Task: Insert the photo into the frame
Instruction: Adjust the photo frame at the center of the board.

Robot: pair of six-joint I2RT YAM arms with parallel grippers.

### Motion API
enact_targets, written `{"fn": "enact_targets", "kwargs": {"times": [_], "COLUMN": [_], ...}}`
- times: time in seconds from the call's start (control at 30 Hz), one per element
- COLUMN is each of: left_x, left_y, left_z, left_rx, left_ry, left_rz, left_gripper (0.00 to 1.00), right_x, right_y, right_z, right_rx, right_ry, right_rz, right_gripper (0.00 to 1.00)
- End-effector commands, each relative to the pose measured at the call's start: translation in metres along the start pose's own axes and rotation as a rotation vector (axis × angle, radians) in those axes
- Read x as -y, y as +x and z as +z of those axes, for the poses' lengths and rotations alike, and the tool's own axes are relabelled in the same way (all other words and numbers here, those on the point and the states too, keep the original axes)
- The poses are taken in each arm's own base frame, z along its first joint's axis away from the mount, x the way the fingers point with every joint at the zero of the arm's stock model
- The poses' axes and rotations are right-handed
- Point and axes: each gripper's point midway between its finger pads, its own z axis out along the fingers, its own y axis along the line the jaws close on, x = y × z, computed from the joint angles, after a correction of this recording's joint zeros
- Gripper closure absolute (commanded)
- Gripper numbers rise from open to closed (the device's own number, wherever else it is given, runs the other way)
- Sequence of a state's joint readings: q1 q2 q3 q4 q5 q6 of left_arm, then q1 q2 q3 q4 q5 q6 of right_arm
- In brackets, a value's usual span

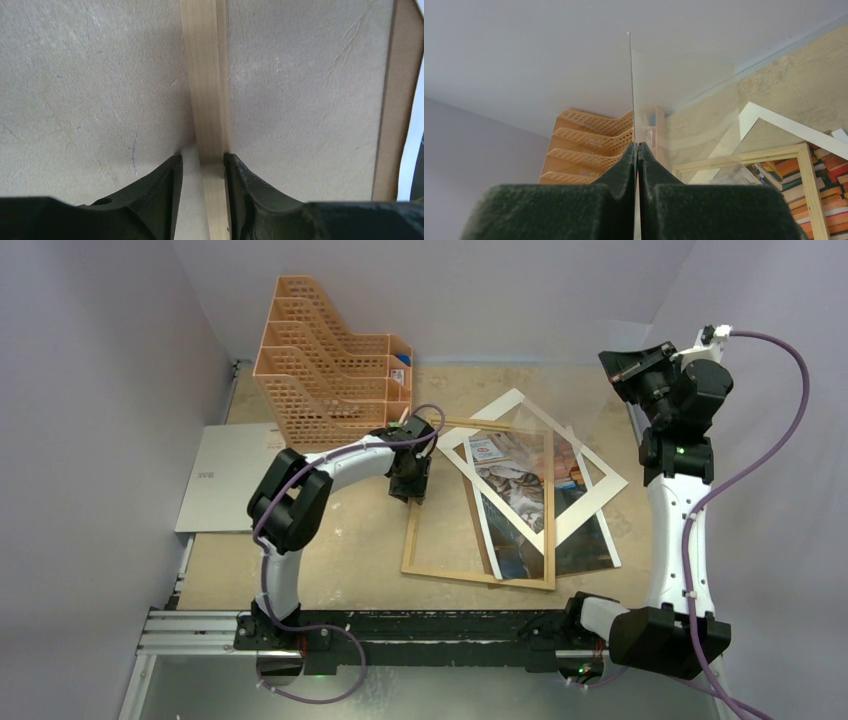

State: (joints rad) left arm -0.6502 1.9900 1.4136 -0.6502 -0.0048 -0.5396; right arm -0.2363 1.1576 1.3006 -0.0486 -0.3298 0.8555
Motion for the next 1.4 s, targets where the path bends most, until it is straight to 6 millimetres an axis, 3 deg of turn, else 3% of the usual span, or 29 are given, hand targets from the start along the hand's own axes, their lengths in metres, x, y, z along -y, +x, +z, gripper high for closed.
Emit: {"fn": "enact_targets", "kwargs": {"times": [0.0, 0.1, 0.27, 0.37, 0.5, 0.67, 1.1, 1.17, 1.27, 1.37], "left_x": [-0.003, 0.004, -0.006, -0.010, 0.003, 0.032, 0.050, 0.045, 0.021, 0.012], "left_y": [-0.016, -0.010, -0.005, -0.001, -0.014, -0.040, -0.058, -0.059, -0.064, -0.070], "left_z": [0.008, 0.015, 0.020, 0.024, 0.006, -0.041, -0.107, -0.109, -0.106, -0.103], "left_rx": [0.074, 0.053, 0.044, 0.013, 0.010, 0.043, 0.091, 0.101, 0.121, 0.129], "left_ry": [-0.042, 0.003, -0.047, -0.068, -0.029, 0.080, 0.162, 0.146, 0.068, 0.105], "left_rz": [-0.016, -0.016, 0.004, 0.026, 0.049, 0.084, 0.075, 0.075, 0.048, -0.026], "left_gripper": [0.63, 0.69, 0.82, 1.00, 1.00, 1.00, 1.00, 1.00, 1.00, 1.00], "right_x": [-0.010, -0.010, -0.008, -0.007, -0.009, -0.013, -0.008, -0.007, -0.005, -0.003], "right_y": [-0.007, -0.007, -0.006, -0.005, -0.007, -0.012, -0.010, -0.010, -0.008, -0.007], "right_z": [-0.008, -0.008, -0.007, -0.006, -0.006, -0.005, -0.001, -0.001, 0.000, 0.000], "right_rx": [0.038, 0.035, 0.034, 0.030, 0.032, 0.044, 0.041, 0.040, 0.038, 0.035], "right_ry": [-0.022, -0.023, -0.020, -0.020, -0.023, -0.025, -0.015, -0.014, -0.011, -0.010], "right_rz": [-0.034, -0.036, -0.040, -0.039, -0.041, -0.042, -0.040, -0.040, -0.039, -0.038], "right_gripper": [1.00, 1.00, 1.00, 1.00, 1.00, 1.00, 1.00, 1.00, 1.00, 1.00]}}
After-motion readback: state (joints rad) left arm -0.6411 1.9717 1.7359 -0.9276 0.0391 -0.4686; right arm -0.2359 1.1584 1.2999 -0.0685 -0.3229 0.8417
